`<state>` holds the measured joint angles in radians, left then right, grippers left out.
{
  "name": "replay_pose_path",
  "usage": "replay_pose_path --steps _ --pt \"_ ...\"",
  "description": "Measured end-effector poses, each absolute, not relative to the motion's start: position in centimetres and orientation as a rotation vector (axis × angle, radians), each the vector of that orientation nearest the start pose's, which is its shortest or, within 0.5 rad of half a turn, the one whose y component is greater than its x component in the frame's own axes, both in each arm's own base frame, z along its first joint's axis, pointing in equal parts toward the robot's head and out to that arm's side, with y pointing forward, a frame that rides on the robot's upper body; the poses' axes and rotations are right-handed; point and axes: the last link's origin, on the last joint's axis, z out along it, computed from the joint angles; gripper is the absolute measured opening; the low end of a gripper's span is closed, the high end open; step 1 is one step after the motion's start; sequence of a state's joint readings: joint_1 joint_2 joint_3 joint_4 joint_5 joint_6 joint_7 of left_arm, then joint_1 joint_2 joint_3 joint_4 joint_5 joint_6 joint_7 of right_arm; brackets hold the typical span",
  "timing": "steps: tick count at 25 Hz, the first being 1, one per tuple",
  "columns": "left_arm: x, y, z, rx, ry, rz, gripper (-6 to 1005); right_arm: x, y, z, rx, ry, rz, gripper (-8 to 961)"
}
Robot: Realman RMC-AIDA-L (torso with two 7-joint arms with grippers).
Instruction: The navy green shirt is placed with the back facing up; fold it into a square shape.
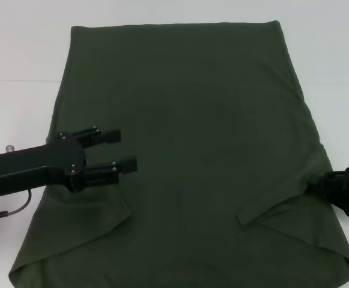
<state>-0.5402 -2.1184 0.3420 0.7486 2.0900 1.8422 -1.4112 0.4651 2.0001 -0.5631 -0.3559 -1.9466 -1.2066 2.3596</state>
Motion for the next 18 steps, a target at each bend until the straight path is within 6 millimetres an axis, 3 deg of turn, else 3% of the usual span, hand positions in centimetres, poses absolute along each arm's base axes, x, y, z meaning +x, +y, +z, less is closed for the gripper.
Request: replay_pose_path --steps 7,18 --pt "-25.40 30.94 3.65 -2.644 -0.627 -1.004 841 35.00 32.38 -0.24 -1.631 2.189 0.901 60" --pt "-25.37 30.93 3.61 -2.645 -0.627 -1.005 841 34.51 32.94 -0.14 -1.666 2.160 0.898 5"
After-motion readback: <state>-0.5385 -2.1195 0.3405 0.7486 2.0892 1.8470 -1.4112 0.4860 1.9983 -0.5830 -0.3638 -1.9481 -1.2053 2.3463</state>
